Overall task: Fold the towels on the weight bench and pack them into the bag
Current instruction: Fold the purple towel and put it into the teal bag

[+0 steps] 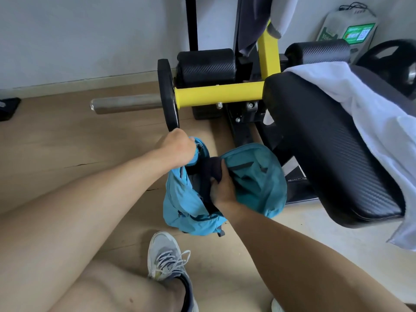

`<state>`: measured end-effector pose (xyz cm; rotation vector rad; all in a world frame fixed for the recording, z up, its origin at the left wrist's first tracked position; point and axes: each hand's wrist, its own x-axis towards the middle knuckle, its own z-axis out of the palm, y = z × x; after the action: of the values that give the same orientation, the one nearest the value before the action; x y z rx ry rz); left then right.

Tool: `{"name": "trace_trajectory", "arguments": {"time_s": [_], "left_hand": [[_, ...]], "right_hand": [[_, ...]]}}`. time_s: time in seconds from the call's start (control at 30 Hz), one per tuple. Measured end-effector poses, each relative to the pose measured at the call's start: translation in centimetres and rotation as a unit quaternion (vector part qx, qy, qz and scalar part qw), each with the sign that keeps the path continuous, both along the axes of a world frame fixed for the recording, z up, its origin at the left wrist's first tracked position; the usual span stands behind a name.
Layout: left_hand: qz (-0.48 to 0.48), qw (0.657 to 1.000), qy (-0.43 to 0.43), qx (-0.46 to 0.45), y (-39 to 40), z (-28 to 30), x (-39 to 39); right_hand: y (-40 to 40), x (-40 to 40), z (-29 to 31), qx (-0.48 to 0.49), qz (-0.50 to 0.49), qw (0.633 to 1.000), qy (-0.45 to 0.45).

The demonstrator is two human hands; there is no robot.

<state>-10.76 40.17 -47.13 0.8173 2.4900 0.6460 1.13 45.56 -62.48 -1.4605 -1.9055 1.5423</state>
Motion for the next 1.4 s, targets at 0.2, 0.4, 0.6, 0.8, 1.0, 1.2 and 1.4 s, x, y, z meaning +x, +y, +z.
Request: {"name": "trace_trajectory", "arguments": {"time_s": [0.2, 0.4, 0.6, 0.8, 1.0, 1.2, 1.4], "left_hand": [[0.01, 0.999, 0.022, -0.04, -0.5, 0.1, -1.3], [-0.001, 0.999, 0.004, -0.048, -1.0, 0.2, -1.3], [-0.007, 0.999, -0.001, -0.039, -0.9, 0.5, -1.0], [0.003, 0.999, -0.018, -0.032, -0.9, 0.9, -0.2], [0.034, 0.999, -0.009, 0.017, -1.0, 1.4, 0.1], [0.093, 0.973, 0.057, 0.205, 0.3, 5.4, 0.5], [0.022, 0.979, 0.038, 0.2, 1.9, 5.6, 2.5]], "right_hand": [[0.0, 0.7, -1.7, 0.038, 0.085, 0.99, -0.107], [0.4, 1.6, 1.7, 0.119, 0.129, 0.966, -0.19], [-1.9, 8.4, 7.3, 0.445, 0.04, 0.891, -0.087], [-2.6, 13.7, 4.7, 0.177, -0.213, 0.961, -0.014], [-1.3, 10.5, 11.0, 0.108, -0.102, 0.989, 0.004], [0.7, 6.8, 18.8, 0.15, -0.107, 0.976, 0.116], [0.7, 8.5, 18.9, 0.086, -0.117, 0.985, 0.097]]}}
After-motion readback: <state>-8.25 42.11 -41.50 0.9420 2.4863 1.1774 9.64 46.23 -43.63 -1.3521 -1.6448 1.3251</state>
